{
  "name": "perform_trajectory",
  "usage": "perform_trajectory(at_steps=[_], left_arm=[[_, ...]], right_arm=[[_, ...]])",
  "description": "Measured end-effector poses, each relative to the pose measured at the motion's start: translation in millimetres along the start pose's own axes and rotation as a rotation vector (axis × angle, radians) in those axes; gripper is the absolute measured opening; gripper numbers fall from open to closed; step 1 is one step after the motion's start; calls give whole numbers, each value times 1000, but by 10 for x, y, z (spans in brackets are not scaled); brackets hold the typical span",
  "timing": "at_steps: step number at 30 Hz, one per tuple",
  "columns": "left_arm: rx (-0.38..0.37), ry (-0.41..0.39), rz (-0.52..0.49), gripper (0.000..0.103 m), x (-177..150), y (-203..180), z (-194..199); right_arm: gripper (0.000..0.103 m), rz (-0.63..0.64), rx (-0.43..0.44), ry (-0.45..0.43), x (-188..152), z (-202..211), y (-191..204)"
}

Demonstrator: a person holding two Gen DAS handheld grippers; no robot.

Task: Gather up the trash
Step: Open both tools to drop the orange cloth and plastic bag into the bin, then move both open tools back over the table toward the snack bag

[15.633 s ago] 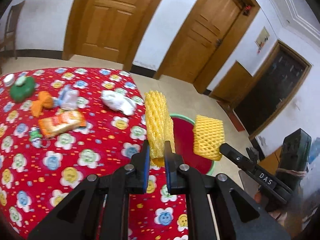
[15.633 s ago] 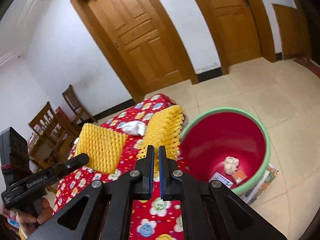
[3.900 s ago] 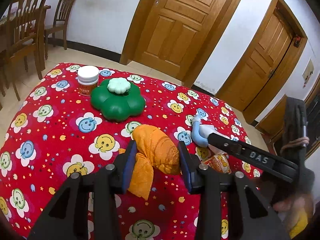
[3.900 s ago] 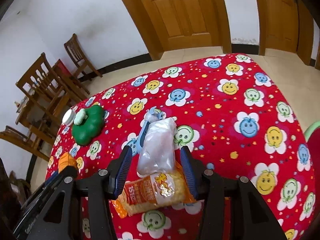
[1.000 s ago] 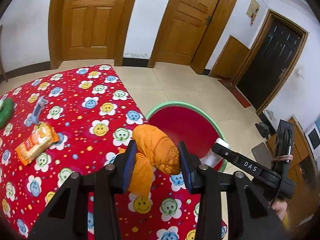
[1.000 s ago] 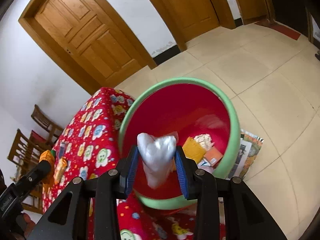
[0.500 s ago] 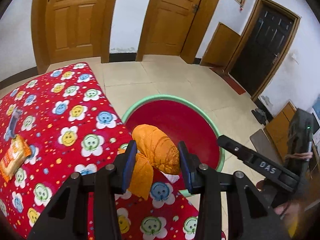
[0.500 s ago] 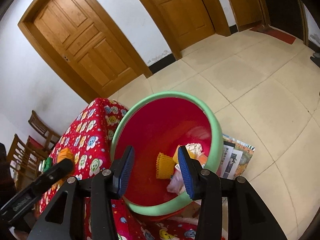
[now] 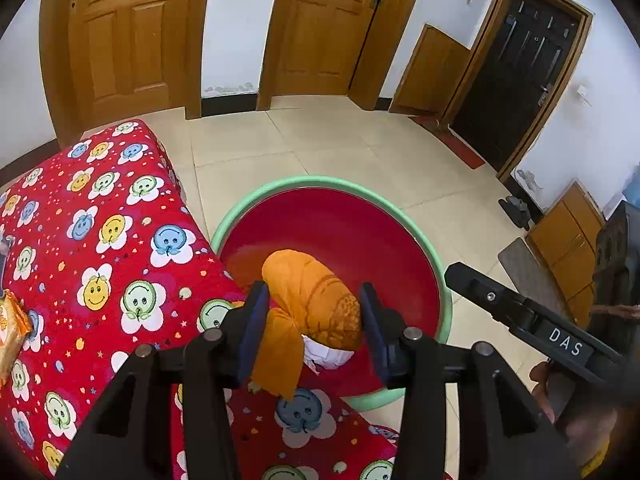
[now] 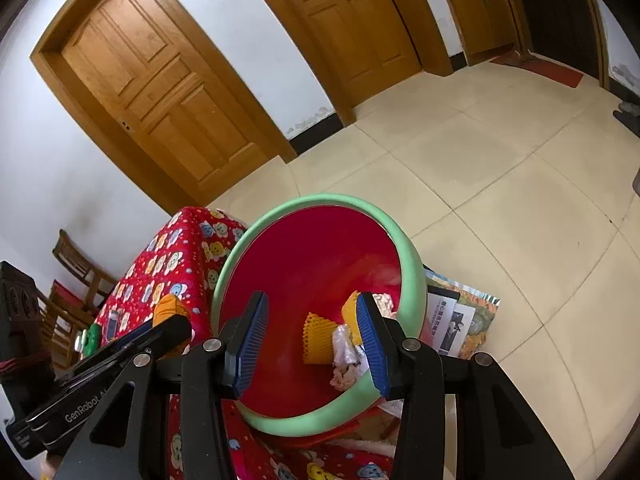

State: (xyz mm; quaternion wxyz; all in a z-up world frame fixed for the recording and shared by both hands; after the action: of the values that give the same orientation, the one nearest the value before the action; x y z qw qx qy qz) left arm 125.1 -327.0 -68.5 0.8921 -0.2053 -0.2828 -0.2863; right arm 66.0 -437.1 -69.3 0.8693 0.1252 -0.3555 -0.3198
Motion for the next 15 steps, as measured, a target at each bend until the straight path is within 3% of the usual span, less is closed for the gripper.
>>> perform_trajectory(at_steps=[6,15], left_arm=[[11,-5,-8,53,10,-6,19],[25,-31,15,53,7,80,206]], right_arm=[[51,4,-2,0,-7,4,6],[54,11,-2,-10,-13,45,67]])
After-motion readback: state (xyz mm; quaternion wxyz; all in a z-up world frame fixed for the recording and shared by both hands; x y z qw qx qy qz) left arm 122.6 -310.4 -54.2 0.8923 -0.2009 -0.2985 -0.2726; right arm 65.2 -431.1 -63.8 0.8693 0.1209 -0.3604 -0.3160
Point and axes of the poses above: each gripper's, at about its wrist camera, not at the fingertips, and z roughly against the way its jaws point, y to its left, x to its top, the point moved 5 cm from there along -z, roughly the way its jaws point, and after that the axes turned 3 degrees about -z, right-handed, at the moved point
